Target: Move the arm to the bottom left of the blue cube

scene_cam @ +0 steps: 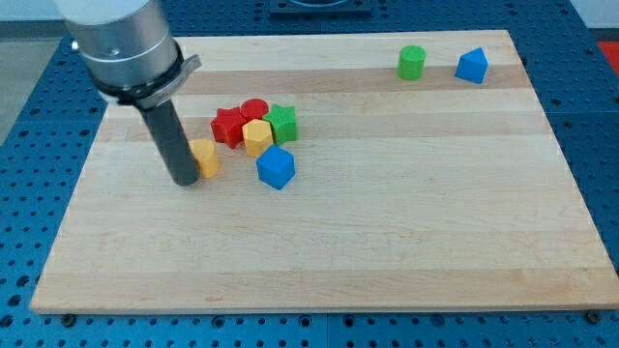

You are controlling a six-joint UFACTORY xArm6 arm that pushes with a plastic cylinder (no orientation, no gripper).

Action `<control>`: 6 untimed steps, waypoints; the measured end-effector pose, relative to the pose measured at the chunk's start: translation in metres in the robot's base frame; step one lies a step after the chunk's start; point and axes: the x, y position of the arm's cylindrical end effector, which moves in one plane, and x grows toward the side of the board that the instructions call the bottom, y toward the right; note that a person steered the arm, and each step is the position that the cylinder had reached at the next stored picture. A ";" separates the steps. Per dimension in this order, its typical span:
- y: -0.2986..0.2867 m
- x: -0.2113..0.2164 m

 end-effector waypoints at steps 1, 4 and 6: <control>0.016 -0.001; 0.020 0.043; 0.145 0.052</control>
